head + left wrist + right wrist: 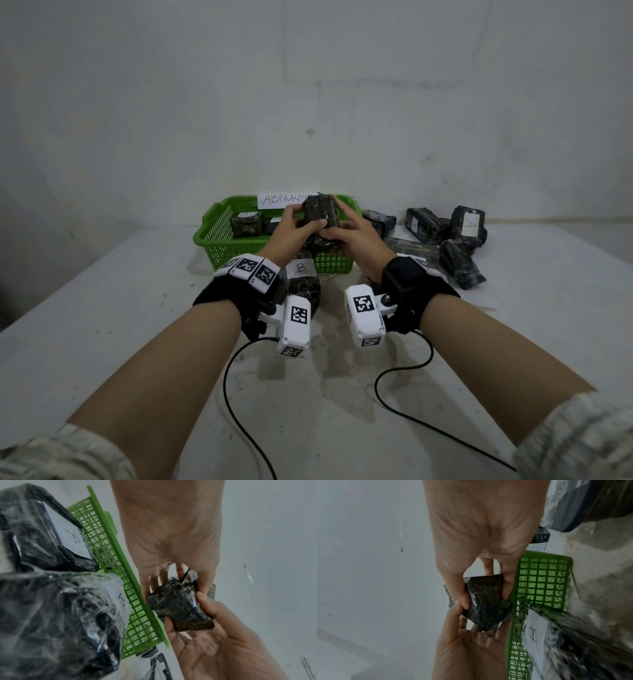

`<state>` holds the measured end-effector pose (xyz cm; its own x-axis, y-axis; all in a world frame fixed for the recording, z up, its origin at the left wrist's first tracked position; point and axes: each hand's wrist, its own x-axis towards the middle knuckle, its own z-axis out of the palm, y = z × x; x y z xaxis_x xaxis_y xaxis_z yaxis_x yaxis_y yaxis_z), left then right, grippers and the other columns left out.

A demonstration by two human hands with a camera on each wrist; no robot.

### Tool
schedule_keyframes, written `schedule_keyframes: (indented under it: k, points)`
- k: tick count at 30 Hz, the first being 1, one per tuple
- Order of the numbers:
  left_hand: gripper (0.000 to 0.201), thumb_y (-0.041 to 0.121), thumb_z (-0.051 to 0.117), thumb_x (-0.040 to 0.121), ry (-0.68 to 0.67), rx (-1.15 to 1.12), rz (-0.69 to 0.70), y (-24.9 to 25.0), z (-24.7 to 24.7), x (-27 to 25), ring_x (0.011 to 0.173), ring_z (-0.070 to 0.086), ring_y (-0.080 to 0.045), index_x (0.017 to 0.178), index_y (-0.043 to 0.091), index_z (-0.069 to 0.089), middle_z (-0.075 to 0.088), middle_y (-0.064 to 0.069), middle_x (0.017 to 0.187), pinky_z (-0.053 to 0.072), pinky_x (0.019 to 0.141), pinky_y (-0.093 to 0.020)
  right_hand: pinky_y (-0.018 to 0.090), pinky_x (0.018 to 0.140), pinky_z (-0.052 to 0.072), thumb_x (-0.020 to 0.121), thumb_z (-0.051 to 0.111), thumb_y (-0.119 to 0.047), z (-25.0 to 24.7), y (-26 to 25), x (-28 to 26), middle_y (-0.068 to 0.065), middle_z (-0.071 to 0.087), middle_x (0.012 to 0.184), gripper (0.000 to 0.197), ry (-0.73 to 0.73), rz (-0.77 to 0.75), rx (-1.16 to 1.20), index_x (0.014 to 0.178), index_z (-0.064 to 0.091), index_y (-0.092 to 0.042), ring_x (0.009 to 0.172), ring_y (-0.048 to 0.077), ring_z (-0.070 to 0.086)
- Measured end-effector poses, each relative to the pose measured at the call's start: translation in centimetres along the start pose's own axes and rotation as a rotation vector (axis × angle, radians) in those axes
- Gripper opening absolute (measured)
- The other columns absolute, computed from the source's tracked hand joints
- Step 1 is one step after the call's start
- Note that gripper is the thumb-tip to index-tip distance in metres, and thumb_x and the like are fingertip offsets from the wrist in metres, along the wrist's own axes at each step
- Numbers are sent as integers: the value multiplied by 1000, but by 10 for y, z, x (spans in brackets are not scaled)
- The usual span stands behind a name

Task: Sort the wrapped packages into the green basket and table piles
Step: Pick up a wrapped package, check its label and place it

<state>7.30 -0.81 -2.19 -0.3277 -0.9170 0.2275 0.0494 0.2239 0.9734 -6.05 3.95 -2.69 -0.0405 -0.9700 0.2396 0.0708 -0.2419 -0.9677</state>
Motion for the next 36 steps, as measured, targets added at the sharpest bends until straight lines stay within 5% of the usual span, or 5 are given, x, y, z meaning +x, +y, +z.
schedule_keyframes:
  k: [9, 15, 22, 29, 36]
  points:
    - [40, 12, 50, 95, 0, -242, -72, 11, 2, -9, 108, 55, -27, 131, 12, 33, 57, -12, 113, 49, 86, -40, 45, 86, 53, 89, 54, -53, -1, 1, -4, 9, 59, 127, 46, 15, 165, 157, 124, 56, -23, 112, 30, 60]
    - [41, 4, 52, 92, 37, -45, 49, 15, 0, -11, 107, 54, -27, 120, 29, 36, 49, -11, 119, 49, 86, -42, 43, 66, 58, 87, 64, -12, -10, -5, -7, 5, 61, 107, 30, 104, 64, 277, 104, 40, -21, 89, 26, 65]
    - [36, 29, 55, 93, 1, -71, -57, 16, 6, -13, 109, 57, -28, 123, 11, 45, 53, -16, 124, 54, 82, -44, 43, 84, 48, 89, 65, -18, -7, 7, -14, -4, 58, 91, 12, 181, -192, -112, 82, 57, -26, 90, 18, 57]
    - [43, 24, 58, 91, 17, -69, -72, 13, 4, -12, 119, 53, -30, 130, 12, 45, 51, -15, 129, 53, 86, -53, 46, 83, 55, 90, 62, -9, -1, 2, -14, 11, 58, 101, 31, 197, -125, -90, 116, 49, -21, 95, 28, 63]
    - [40, 7, 55, 90, 64, 13, 10, 10, 5, -11, 102, 57, -22, 129, 10, 46, 57, -9, 114, 51, 83, -36, 46, 78, 57, 84, 70, -12, 1, 4, -14, 13, 60, 99, 31, 169, -80, -72, 110, 55, -20, 90, 25, 66]
